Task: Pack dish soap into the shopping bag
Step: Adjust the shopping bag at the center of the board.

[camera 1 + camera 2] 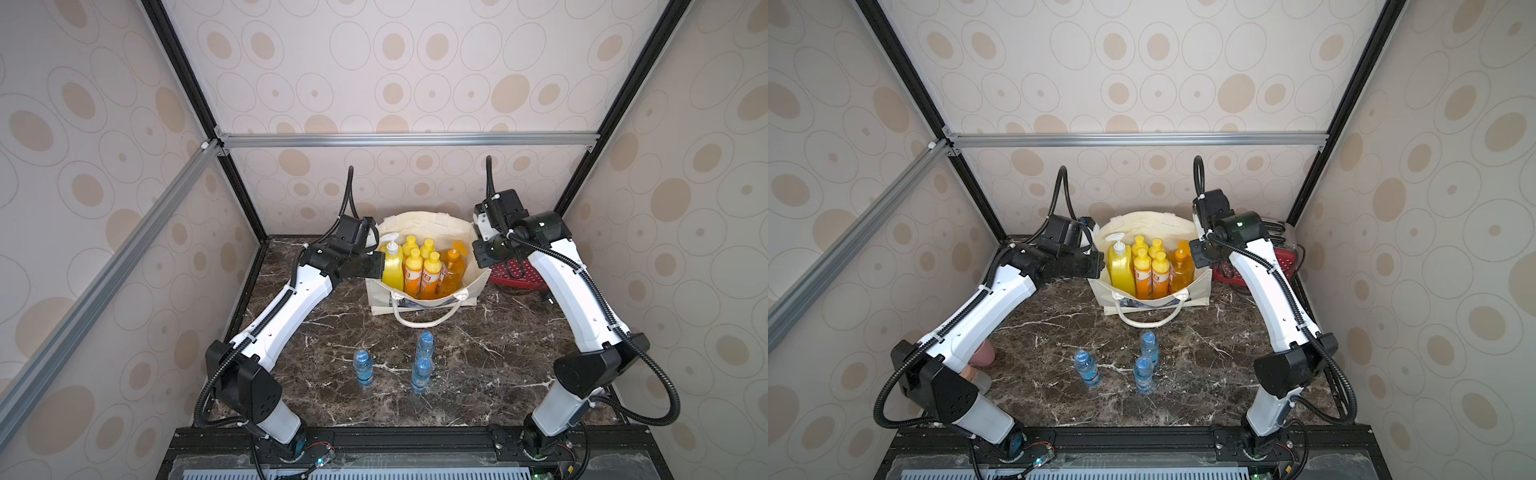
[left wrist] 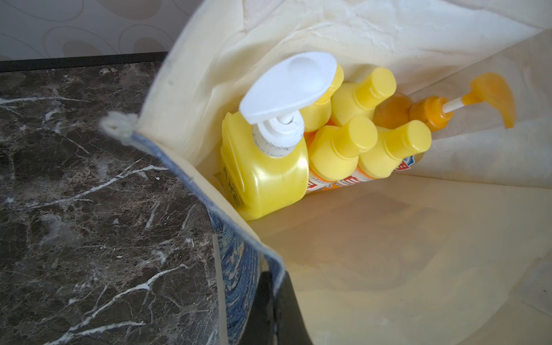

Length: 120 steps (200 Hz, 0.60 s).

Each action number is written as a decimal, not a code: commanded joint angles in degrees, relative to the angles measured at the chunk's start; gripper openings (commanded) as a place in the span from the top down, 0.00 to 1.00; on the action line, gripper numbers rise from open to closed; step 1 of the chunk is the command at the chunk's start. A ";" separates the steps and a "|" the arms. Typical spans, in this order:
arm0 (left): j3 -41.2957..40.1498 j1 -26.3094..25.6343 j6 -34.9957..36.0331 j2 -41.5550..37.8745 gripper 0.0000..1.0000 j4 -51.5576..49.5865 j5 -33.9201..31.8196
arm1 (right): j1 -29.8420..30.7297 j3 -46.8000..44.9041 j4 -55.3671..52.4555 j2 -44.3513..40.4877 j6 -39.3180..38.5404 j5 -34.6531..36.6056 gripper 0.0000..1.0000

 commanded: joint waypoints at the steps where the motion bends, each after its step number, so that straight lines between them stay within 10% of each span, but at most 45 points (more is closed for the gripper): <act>1: 1.84 -0.39 0.16 -4.07 1.00 -0.43 4.67 | -0.55 -0.23 -1.05 -4.25 1.38 3.72 1.00; 30: 0.40 -0.38 -0.41 -5.19 1.00 1.06 6.39 | -2.27 -5.32 0.76 -6.23 2.03 4.71 0.95; 56: -0.51 -0.37 -0.05 -4.68 0.70 1.25 6.09 | -1.85 -1.76 0.38 -6.90 1.85 -1.32 0.68; 120: -3.86 -0.40 0.03 -6.26 0.60 2.92 4.24 | 5.55 2.60 5.09 -4.88 4.83 -14.68 0.65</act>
